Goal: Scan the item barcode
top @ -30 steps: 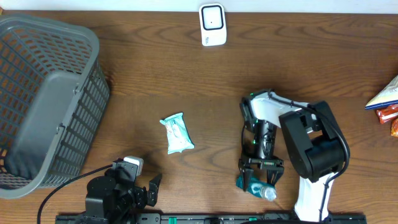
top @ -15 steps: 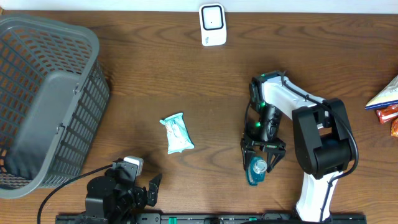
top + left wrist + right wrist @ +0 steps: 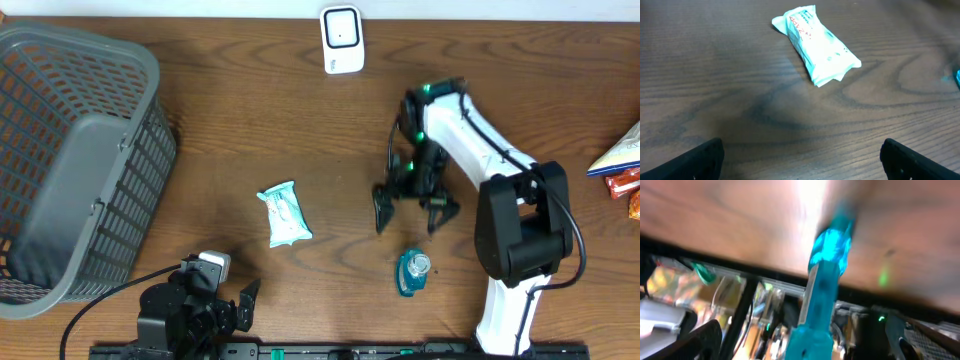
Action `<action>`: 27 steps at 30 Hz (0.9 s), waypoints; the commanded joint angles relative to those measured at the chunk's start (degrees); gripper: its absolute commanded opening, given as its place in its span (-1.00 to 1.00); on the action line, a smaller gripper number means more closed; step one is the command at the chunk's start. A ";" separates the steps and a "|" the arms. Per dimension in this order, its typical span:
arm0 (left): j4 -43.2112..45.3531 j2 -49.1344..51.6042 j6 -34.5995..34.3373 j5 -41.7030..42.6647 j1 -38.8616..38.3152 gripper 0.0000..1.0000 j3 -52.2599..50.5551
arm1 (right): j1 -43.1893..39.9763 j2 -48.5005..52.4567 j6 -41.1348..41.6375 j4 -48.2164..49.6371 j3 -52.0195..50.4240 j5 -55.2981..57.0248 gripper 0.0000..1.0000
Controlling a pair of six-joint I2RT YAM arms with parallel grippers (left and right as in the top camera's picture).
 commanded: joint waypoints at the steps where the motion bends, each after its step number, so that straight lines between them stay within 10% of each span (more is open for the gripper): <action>1: -0.72 -0.24 -0.09 0.26 -0.02 0.99 0.09 | -0.09 -4.15 4.63 -0.13 7.74 2.99 0.98; 12: -0.72 -0.24 -0.09 0.26 -0.02 0.99 0.09 | 4.57 -40.15 27.52 1.84 8.35 28.79 0.98; 27: -0.72 -0.24 -0.09 0.28 -0.02 0.99 0.09 | 26.64 -64.85 52.30 29.11 -39.01 33.16 0.99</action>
